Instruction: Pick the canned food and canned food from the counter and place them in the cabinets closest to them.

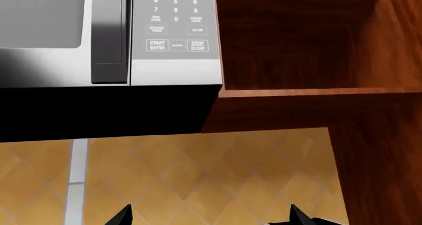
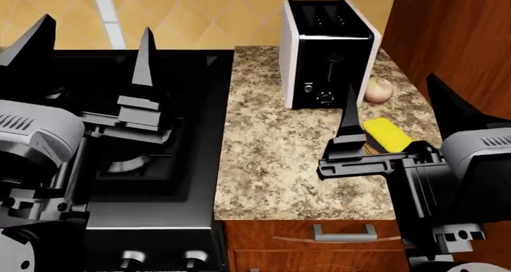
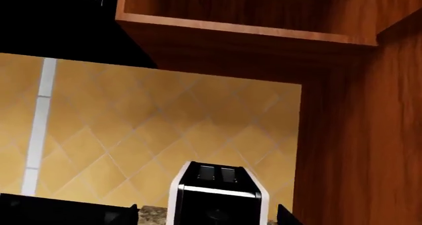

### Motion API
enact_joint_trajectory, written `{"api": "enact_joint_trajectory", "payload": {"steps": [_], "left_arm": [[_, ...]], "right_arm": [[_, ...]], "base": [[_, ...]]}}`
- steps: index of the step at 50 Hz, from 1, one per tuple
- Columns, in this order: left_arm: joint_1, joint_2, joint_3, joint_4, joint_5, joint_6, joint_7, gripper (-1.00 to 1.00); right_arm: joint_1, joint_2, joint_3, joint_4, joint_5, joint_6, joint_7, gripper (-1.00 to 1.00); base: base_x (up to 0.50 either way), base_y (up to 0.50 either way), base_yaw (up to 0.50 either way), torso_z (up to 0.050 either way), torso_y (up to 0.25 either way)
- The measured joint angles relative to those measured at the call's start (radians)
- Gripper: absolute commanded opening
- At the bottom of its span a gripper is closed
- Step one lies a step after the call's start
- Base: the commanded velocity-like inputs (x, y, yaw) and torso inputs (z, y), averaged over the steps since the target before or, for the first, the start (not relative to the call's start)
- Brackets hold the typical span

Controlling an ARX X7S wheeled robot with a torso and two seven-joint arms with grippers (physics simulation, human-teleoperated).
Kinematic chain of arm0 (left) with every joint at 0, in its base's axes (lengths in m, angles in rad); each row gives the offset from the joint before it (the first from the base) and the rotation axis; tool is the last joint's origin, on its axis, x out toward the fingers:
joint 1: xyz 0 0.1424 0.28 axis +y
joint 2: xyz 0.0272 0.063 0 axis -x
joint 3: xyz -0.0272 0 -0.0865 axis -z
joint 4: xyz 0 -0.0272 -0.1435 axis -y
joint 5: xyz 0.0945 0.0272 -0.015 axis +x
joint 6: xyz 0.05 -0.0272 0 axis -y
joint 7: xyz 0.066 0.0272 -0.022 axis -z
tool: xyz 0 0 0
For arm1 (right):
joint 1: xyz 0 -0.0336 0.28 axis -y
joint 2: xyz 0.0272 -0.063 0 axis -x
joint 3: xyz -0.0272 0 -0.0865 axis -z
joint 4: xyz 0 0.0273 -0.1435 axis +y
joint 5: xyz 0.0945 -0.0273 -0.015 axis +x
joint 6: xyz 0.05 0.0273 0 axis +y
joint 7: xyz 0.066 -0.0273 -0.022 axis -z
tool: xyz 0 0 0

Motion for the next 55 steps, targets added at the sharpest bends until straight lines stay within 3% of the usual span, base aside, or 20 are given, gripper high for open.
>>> {"api": "enact_joint_trajectory", "payload": {"steps": [24,55], "left_arm": [[-0.001,-0.020,0.008,-0.002,-0.020,0.011,-0.023,1.00],[-0.002,-0.066,0.051,-0.022,-0.042,0.058,-0.066,1.00]], "right_arm": [[0.053,-0.033,0.000,0.154,0.207,0.103,0.102,1.00],[-0.033,0.039,0.041,0.237,0.247,0.028,-0.012,1.00]], "base": [[0.00,0.00,0.00,0.000,0.000],[0.00,0.00,0.00,0.000,0.000]]}}
